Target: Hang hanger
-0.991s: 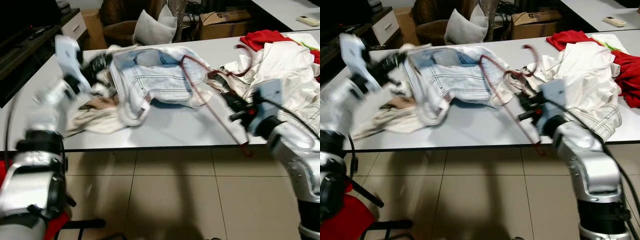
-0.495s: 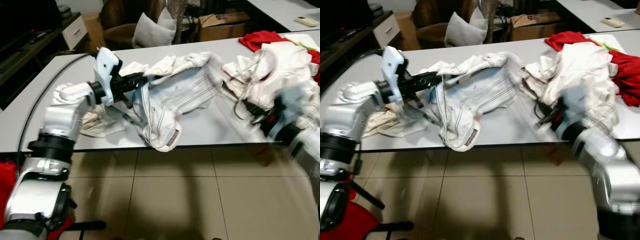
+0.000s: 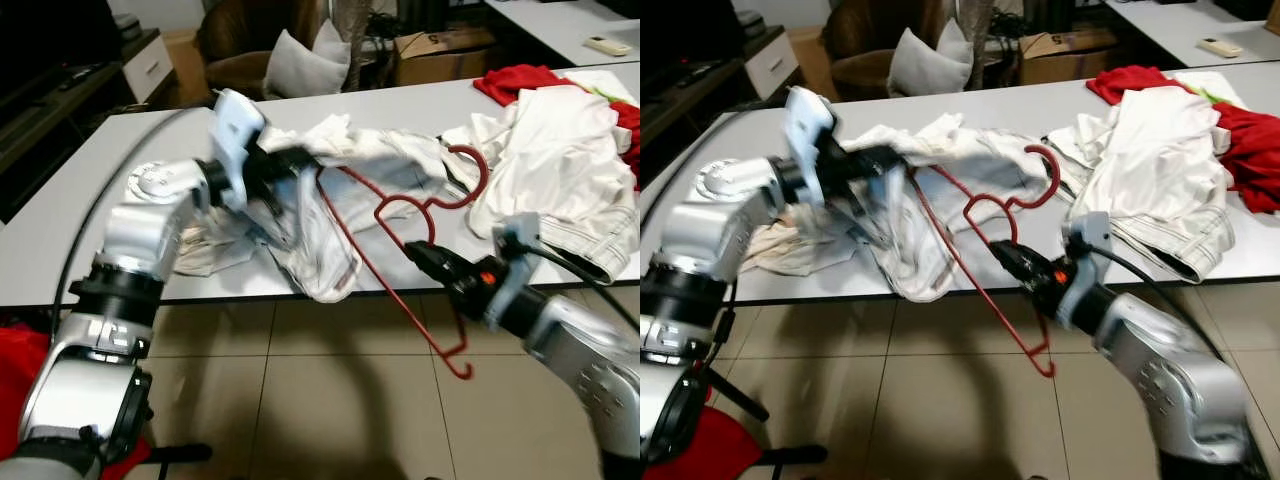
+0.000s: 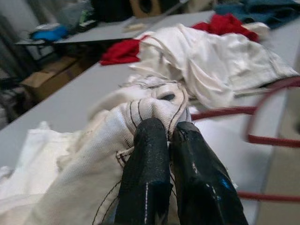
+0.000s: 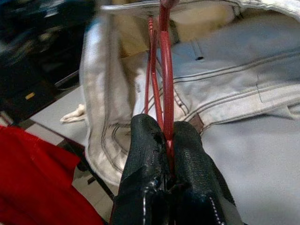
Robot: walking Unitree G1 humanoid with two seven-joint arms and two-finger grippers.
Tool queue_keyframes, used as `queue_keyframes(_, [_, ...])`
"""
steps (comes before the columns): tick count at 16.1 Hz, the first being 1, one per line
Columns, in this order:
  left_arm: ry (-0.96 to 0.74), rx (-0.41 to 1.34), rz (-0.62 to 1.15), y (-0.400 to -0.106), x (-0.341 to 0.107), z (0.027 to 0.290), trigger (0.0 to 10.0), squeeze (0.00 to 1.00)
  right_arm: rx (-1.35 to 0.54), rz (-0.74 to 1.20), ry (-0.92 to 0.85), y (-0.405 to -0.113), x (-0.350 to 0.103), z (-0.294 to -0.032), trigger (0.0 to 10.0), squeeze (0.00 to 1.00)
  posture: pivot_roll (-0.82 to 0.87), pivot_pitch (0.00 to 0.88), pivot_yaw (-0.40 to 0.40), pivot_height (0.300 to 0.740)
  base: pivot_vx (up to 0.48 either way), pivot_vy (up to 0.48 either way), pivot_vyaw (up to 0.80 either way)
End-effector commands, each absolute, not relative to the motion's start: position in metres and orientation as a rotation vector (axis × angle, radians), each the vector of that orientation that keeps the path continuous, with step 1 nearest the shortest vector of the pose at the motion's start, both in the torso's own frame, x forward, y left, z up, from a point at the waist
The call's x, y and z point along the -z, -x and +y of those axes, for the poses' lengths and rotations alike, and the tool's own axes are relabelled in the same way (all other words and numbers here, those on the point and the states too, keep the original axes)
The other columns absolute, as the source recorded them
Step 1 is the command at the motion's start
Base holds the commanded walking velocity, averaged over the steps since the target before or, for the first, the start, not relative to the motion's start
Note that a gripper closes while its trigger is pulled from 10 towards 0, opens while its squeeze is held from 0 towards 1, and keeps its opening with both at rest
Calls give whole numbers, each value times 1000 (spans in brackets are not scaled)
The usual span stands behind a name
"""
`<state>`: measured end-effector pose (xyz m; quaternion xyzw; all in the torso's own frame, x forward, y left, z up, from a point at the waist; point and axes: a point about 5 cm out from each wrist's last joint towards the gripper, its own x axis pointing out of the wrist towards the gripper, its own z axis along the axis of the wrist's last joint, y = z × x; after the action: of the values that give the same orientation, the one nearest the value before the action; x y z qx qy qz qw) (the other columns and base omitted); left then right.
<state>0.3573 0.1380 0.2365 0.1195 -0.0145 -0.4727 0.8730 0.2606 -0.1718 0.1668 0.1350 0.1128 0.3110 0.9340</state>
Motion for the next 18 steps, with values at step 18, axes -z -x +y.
queue_keyframes(18, [-495,787,-160,-375,-285,154,0,0,-455,80,-633,-314,-206,-162,10000,0,-10,0,137,740,0,0,0])
